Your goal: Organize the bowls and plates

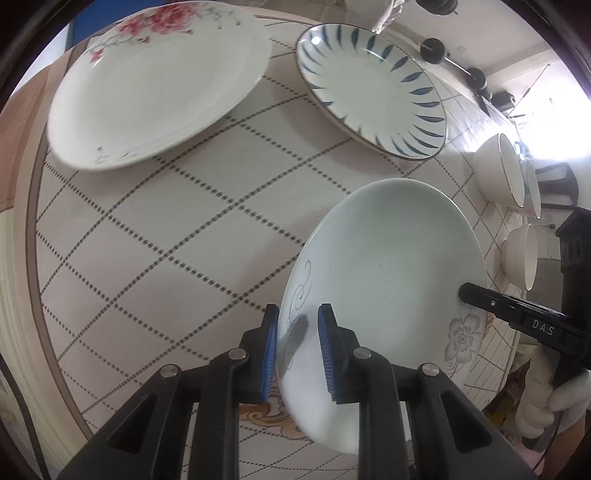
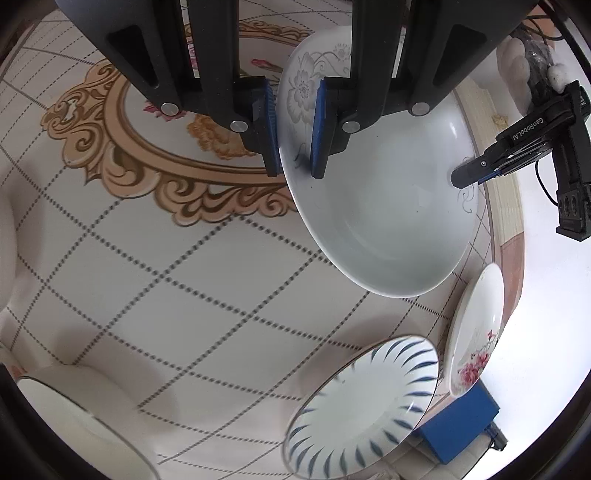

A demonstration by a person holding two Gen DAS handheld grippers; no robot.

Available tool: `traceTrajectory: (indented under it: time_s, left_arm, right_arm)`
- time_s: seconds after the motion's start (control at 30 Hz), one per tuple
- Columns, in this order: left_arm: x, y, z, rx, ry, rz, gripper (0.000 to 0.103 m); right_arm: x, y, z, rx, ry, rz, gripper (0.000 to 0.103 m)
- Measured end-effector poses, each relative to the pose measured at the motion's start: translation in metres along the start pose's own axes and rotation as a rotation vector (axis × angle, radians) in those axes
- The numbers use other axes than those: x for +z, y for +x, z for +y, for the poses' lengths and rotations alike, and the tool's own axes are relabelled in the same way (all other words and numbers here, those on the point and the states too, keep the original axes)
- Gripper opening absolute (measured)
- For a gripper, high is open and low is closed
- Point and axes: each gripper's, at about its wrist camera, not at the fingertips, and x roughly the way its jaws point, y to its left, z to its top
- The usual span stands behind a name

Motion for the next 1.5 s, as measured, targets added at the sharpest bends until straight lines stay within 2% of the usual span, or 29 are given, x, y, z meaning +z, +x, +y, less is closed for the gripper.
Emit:
traceTrajectory:
  time_s: [0.2,0.53,0.83,1.07,1.2,1.23,1.33,1.4,1.47,1.5]
  left_arm:
    - [0.026,0.021,-0.042,-0.008,0.048,0.016,0.019]
    - [0.036,0.032,-0.06,0.035,0.09,0.045,0.019]
    - [0.011,0.047,-0.06,0.052,0.069,0.073,0.019]
    - [0.006,0.045,-0.057,0.06,0.067,0.071,0.02]
    - [0.008,0.035,-0.065,0.157,0.065,0.024,0.023]
    - [0.007,0.028,-0.063,0.161,0.061,0.007,0.023]
    - [0.004,0.003,-0.054,0.208,0.037,-0.067,0.023]
    - [0.007,-0.018,-0.044,0.231,0.015,-0.12,0.023]
    - [0.008,-0.039,-0.033,0.249,-0.021,-0.179,0.024]
    - [0.009,-0.051,-0.027,0.252,-0.045,-0.212,0.024]
  right_arm:
    - [0.011,-0.026,-0.046,-0.051,0.069,-0.064,0.019]
    - [0.022,-0.033,-0.095,-0.077,0.11,-0.078,0.019]
    - [0.006,-0.018,-0.092,-0.074,0.092,-0.043,0.019]
    - [0.003,-0.017,-0.088,-0.09,0.068,-0.023,0.019]
    - [0.007,-0.012,-0.08,-0.092,0.063,0.007,0.019]
    - [0.012,-0.006,-0.07,-0.089,0.069,0.009,0.019]
    - [0.012,-0.015,-0.063,-0.121,0.042,-0.016,0.02]
    - [0.012,-0.027,-0.053,-0.152,-0.001,-0.044,0.024]
    - [0.014,-0.038,-0.039,-0.163,-0.04,-0.076,0.037]
    - [0.016,-0.043,-0.031,-0.162,-0.056,-0.095,0.052]
